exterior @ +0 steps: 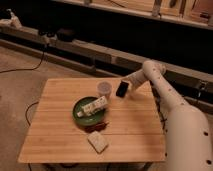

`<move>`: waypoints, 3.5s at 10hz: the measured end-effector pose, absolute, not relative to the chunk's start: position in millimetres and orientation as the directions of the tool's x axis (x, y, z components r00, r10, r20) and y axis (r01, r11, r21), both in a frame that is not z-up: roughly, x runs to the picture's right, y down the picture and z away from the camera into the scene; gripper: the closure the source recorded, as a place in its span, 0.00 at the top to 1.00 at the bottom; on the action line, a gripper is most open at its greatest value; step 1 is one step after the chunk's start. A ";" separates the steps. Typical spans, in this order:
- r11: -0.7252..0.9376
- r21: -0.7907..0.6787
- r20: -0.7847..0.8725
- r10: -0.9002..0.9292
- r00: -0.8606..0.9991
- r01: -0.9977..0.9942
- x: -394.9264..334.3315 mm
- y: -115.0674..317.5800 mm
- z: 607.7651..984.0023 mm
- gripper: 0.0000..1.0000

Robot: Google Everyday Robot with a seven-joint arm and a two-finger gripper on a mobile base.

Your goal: Place the eraser in the ceramic cup

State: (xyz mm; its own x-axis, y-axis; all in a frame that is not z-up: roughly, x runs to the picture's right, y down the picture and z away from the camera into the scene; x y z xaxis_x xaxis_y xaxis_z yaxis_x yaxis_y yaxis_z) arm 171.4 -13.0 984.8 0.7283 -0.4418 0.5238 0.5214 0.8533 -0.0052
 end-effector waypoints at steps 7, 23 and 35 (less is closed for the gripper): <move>0.850 -0.011 0.569 -0.428 0.703 0.527 161.3 16.2 991.0 0.65; 0.870 -0.014 0.555 -0.404 0.728 0.493 157.6 4.6 1009.2 0.49; 0.855 -0.054 0.431 -0.446 0.784 0.516 194.2 -29.2 963.7 0.00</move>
State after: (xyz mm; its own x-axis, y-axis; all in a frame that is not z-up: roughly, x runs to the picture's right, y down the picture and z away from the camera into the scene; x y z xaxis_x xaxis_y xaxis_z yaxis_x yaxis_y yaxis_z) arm 194.2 -29.2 963.7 0.7842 -0.4459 0.4314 0.5158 0.8550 -0.0539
